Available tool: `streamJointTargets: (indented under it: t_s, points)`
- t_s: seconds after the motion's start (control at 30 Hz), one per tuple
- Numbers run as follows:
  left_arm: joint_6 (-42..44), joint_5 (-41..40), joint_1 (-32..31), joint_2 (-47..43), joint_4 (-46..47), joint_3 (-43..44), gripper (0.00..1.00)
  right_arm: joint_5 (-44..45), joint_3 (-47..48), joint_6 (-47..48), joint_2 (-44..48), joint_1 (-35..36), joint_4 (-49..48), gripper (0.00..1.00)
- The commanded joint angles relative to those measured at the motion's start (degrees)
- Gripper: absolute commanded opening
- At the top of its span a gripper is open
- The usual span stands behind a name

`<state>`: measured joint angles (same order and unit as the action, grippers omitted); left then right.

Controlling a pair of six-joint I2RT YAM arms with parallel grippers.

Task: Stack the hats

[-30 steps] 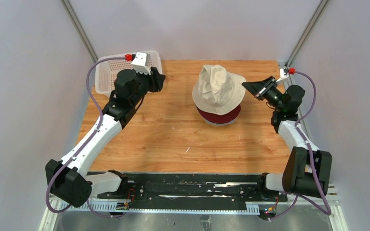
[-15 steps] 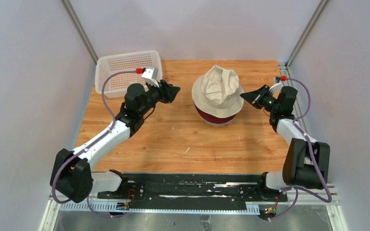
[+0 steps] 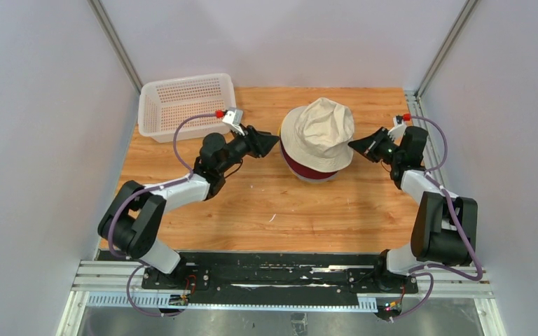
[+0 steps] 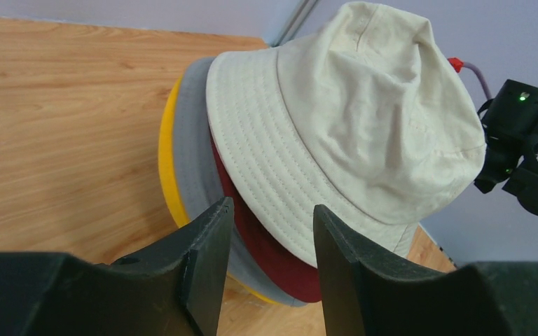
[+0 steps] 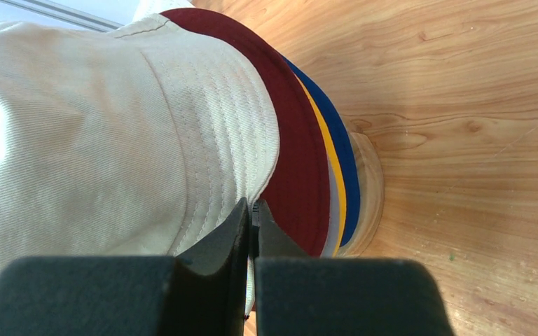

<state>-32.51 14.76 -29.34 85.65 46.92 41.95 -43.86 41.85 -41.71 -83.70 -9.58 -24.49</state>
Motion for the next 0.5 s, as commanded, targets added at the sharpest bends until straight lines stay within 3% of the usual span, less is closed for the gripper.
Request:
streamJointTargets:
  t_s: [0.0,0.47]
  points:
    - [-4.6,4.0,-0.3,3.2,13.1,0.2,0.5,2.6,0.5,2.9,-1.3,-0.6,2.7,0.01]
    - [-9.6,6.4,-0.8,10.6,19.0,1.4,0.51,2.0,1.0,2.8,0.3,-0.4,3.1,0.0]
